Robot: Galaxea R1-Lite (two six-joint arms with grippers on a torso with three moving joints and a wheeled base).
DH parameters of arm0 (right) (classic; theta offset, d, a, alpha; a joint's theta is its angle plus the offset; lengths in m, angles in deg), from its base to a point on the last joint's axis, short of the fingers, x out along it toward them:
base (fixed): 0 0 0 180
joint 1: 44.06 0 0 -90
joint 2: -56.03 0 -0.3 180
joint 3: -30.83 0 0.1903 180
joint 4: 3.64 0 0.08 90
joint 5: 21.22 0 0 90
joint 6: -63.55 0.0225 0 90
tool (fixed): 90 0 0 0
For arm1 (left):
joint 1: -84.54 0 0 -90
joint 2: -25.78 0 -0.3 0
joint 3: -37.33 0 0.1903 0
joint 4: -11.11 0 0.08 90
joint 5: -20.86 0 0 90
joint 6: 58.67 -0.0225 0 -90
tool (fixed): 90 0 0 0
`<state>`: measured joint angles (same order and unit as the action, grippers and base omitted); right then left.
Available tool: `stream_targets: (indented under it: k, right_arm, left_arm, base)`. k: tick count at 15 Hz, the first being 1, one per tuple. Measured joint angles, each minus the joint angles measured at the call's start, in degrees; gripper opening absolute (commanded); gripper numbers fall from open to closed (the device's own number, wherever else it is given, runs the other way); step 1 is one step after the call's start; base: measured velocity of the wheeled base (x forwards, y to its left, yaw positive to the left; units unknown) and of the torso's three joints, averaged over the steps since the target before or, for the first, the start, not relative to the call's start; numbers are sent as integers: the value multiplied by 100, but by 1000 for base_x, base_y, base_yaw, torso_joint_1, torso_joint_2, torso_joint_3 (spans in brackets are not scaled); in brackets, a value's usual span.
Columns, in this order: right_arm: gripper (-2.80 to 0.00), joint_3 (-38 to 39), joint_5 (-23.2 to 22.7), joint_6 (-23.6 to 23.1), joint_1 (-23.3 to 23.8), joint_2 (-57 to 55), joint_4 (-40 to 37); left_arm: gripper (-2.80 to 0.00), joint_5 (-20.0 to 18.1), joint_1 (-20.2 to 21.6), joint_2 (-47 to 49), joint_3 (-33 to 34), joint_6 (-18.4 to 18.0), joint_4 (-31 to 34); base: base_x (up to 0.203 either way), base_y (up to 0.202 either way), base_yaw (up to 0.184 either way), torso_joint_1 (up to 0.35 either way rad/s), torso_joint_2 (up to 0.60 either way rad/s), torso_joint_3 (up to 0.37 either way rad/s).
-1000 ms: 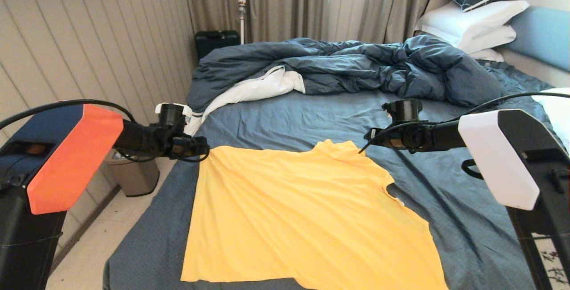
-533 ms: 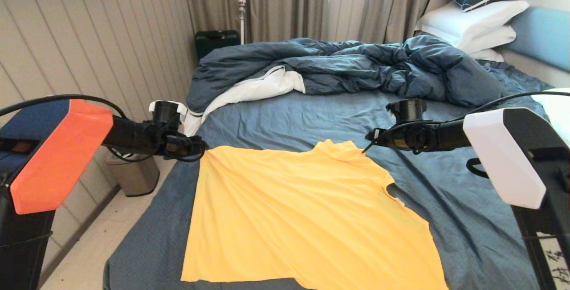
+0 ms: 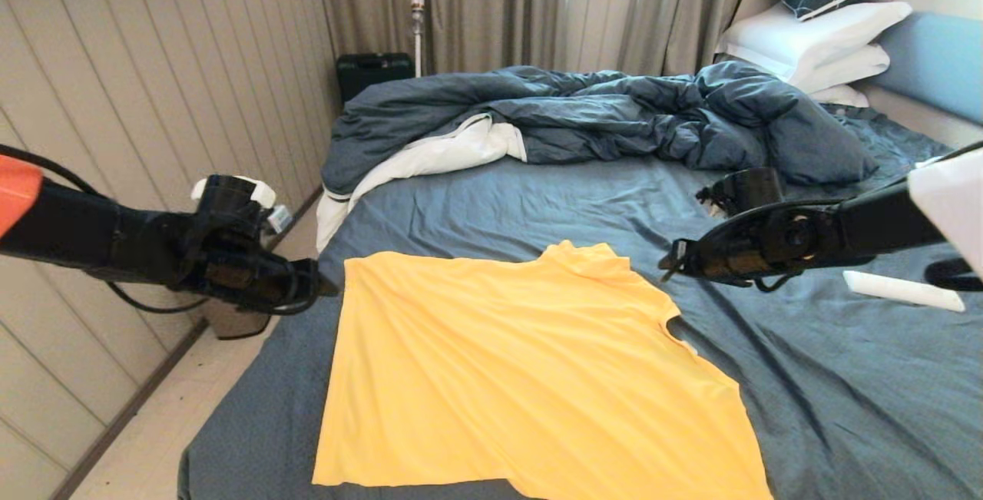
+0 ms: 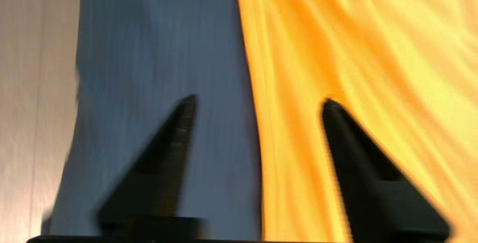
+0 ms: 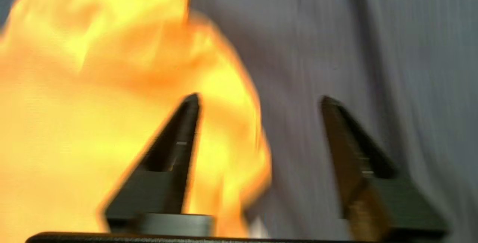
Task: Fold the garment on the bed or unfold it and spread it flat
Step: Unford the yellow T-shirt
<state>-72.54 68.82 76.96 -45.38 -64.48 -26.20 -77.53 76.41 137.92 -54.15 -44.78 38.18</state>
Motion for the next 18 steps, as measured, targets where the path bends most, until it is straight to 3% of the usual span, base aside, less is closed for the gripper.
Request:
stream_targets:
  k: [5, 8, 11, 12, 14, 18]
  right_arm:
    - [-280, 2305, -451, -249, 144, 1688, -528]
    - [-280, 3211, -847, -276, 299, 2254, -560]
    - [-280, 3830, -907, -282, 316, 2549, -519]
    - [-280, 3959, -907, -282, 306, 2622, -435]
    - [-280, 4122, -910, -289, 288, 2716, -274]
    - [-280, 4196, -960, -289, 415, 2773, -265]
  left_arm:
    - [-280, -304, -68, -1121, 1866, -52, -9]
    - [-280, -667, -151, -1312, 2541, -57, -222]
    - [-280, -695, -550, -1366, 2965, 18, -493]
    - [0, -680, -740, -1378, 3089, 68, -569]
    - [0, -647, -1103, -1392, 3389, 231, -798]
    - [0, -556, -1275, -1390, 3680, 651, -1069]
  base:
    - [0, 0, 0, 0, 0, 0]
    - [0, 0, 0, 0, 0, 0]
    - [0, 0, 0, 0, 0, 0]
    - [0, 0, 0, 0, 0, 0]
    - [0, 0, 0, 0, 0, 0]
    - [0, 0, 0, 0, 0, 0]
